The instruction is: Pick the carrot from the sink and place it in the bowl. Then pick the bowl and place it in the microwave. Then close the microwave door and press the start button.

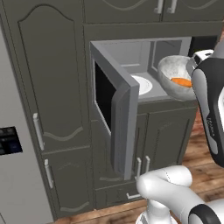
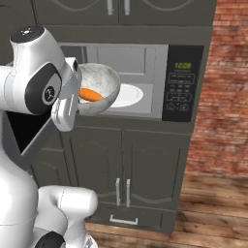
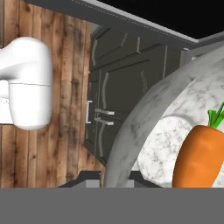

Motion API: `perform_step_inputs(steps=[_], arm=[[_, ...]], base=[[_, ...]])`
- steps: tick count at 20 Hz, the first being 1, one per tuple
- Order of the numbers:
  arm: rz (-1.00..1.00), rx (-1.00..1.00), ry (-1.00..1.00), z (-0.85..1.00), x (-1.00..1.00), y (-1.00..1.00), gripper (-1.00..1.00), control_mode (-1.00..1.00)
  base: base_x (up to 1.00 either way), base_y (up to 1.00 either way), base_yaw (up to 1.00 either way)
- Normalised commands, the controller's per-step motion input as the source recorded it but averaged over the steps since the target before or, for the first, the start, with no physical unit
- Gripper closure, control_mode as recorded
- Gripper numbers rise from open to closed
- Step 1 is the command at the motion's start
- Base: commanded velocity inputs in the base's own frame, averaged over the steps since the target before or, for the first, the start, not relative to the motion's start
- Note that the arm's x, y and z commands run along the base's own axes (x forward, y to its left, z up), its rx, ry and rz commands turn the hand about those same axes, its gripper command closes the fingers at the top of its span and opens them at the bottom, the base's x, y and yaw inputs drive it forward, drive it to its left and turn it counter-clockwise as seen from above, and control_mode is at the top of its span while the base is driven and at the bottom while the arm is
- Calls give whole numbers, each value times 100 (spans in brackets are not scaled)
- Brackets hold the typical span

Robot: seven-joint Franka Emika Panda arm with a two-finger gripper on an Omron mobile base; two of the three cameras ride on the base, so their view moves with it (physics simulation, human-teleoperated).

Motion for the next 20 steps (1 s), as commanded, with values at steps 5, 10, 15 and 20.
perform_step_inputs(steps=[5,10,15,20], arm=[[0,0,0,0,0,0,100,100],[0,0,0,0,0,0,100,100],[0,0,0,0,0,0,100,100],[1,0,0,-28,0,1,100,-100]], base=[[29,0,0],[4,-2,0],[0,0,0],[0,0,0]])
